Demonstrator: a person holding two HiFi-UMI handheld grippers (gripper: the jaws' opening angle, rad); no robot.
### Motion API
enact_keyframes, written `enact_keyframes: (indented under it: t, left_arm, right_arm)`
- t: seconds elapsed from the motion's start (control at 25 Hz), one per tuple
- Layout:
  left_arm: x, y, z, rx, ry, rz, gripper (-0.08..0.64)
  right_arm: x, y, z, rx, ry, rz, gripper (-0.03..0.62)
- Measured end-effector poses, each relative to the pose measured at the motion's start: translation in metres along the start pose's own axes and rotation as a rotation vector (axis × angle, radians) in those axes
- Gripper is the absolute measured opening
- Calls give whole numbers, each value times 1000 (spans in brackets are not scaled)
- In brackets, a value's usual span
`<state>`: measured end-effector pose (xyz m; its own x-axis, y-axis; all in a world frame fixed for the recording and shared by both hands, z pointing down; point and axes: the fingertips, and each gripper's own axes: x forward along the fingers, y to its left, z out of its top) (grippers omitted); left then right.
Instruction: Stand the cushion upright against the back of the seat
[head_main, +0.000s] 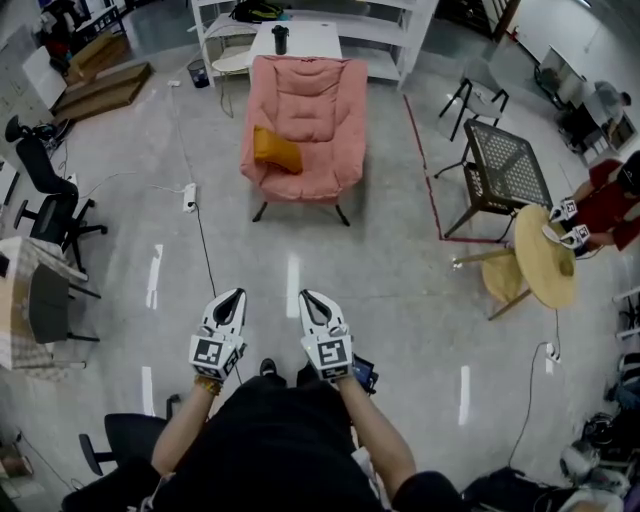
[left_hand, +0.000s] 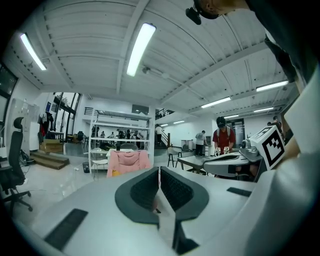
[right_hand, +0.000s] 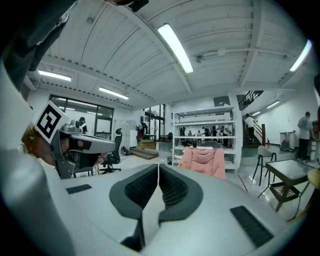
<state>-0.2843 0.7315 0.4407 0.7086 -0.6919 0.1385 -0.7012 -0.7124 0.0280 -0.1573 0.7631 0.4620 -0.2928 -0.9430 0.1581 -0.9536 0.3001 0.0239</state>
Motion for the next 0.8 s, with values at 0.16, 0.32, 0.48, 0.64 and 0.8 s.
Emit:
enact_keyframes:
  t: [0.16, 0.32, 0.48, 0.64, 0.8]
  left_arm:
    - [25, 1, -3, -3, 6, 23, 21]
    - [48, 8, 2, -4, 6, 43, 21]
    - [68, 21, 0, -8, 2, 50, 21]
    - [85, 53, -1, -18, -5, 39, 21]
    - [109, 98, 3, -25, -5, 16, 21]
  right_arm:
    - [14, -21, -5, 0, 1, 28, 17]
    - [32, -40, -3, -2, 7, 48, 17]
    - [57, -51, -7, -18, 12, 59, 17]
    - [91, -52, -8, -22, 38, 54, 17]
    - [137, -53, -1, -29, 64, 34, 17]
